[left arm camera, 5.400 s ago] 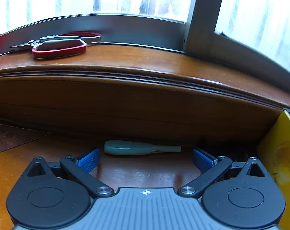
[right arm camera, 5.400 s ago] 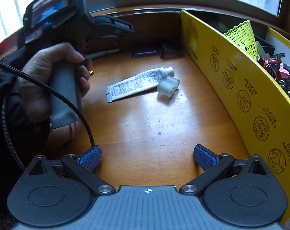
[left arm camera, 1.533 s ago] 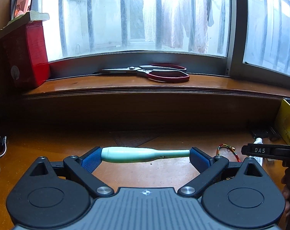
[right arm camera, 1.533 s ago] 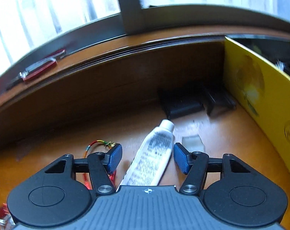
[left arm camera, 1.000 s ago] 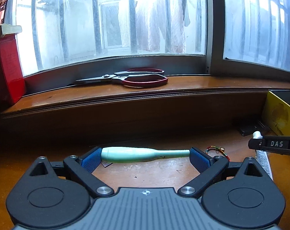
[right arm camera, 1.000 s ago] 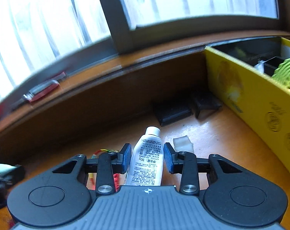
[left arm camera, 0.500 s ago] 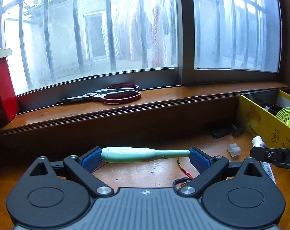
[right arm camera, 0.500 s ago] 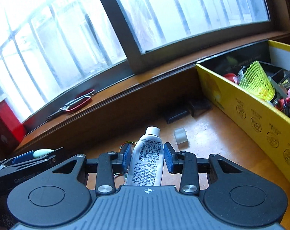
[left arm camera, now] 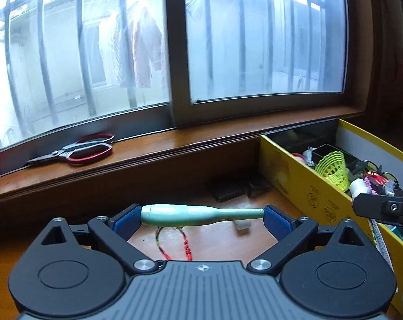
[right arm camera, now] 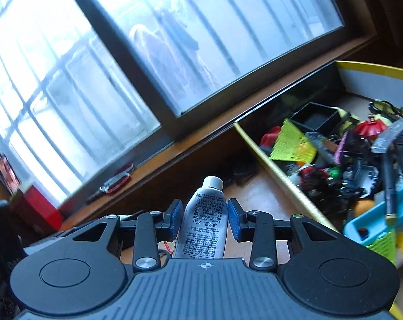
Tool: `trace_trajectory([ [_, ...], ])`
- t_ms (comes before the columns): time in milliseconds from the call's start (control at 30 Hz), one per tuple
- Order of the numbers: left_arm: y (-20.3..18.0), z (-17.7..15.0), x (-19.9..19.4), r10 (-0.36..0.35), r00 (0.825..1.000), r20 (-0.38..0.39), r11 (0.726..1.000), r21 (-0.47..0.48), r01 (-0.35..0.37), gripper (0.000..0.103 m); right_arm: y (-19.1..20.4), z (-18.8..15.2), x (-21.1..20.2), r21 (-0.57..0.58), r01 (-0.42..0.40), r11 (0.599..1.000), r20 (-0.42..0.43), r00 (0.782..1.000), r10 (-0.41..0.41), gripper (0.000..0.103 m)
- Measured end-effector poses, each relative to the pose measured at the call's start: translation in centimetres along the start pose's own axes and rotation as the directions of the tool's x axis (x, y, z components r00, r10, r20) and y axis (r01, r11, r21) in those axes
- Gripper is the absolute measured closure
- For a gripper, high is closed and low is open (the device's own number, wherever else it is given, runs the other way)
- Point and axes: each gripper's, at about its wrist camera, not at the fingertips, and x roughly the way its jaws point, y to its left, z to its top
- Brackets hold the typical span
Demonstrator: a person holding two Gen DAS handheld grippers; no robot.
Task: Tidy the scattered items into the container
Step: 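Carry the tube and green handle into the yellow box and open both grippers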
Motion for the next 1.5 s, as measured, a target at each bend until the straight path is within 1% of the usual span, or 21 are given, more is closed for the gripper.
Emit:
trace_trajectory([
  [100, -2.8, 1.0, 0.3, -0.041, 0.999, 0.016, 0.999, 0.037, 0.041, 0.005, -1.6, 1.3, -1.6, 0.024, -0.001, 1.000, 0.042, 0.999, 0.000, 0.065],
  [200, -5.6, 2.0, 0.9, -0.103, 0.995, 0.013, 0.993, 0.058, 0.102, 0.005, -3.2, 2.3, -3.4, 0.023, 0.032, 0.999, 0.081, 0.996, -0.034, 0.065],
  [300, -8.5, 2.8, 1.5, -0.171, 0.985, 0.009, 0.982, 0.078, 0.170, 0.005, -5.1, 3.0, -4.8, 0.041, 0.070, 0.997, 0.110, 0.991, -0.074, 0.065],
  [500, -14.3, 4.0, 2.6, -0.264, 0.964, 0.013, 0.955, 0.143, 0.260, 0.005, -9.4, 4.1, -6.7, 0.097, 0.146, 0.985, 0.145, 0.977, -0.159, 0.065],
  [700, -19.5, 5.0, 4.5, -0.325, 0.946, -0.002, 0.930, 0.183, 0.320, 0.005, -12.7, 5.3, -7.5, 0.131, 0.213, 0.968, 0.162, 0.959, -0.233, 0.065],
  [833, -22.0, 5.4, 5.7, -0.353, 0.935, -0.021, 0.915, 0.199, 0.350, 0.005, -14.5, 6.0, -7.8, 0.141, 0.247, 0.959, 0.166, 0.949, -0.269, 0.065],
  [1000, -23.8, 5.8, 6.5, -0.368, 0.930, -0.028, 0.904, 0.224, 0.364, 0.005, -16.2, 6.7, -7.8, 0.163, 0.279, 0.946, 0.167, 0.938, -0.305, 0.065],
  [1133, -24.5, 5.9, 6.9, -0.364, 0.931, -0.034, 0.900, 0.242, 0.361, 0.004, -16.7, 6.9, -7.8, 0.159, 0.299, 0.941, 0.182, 0.928, -0.326, 0.063],
  [1200, -24.5, 5.9, 7.0, -0.361, 0.932, -0.039, 0.901, 0.244, 0.359, 0.003, -16.6, 6.9, -7.9, 0.153, 0.307, 0.939, 0.193, 0.923, -0.333, 0.052],
  [1233, -24.4, 5.9, 6.9, -0.358, 0.933, -0.040, 0.902, 0.241, 0.357, 0.003, -16.5, 6.9, -8.0, 0.153, 0.311, 0.938, 0.196, 0.921, -0.338, 0.051],
  [1300, -24.2, 5.8, 6.9, -0.355, 0.934, -0.040, 0.906, 0.233, 0.354, 0.001, -16.5, 6.8, -8.1, 0.155, 0.313, 0.937, 0.197, 0.920, -0.340, 0.045],
  [1400, -23.6, 5.8, 6.7, -0.345, 0.938, -0.040, 0.914, 0.215, 0.346, 0.001, -16.3, 6.6, -8.4, 0.163, 0.311, 0.936, 0.195, 0.920, -0.339, 0.039],
  [1500, -23.0, 5.6, 6.2, -0.340, 0.940, -0.038, 0.919, 0.199, 0.341, 0.001, -15.4, 6.5, -8.6, 0.147, 0.319, 0.936, 0.201, 0.917, -0.344, 0.033],
])
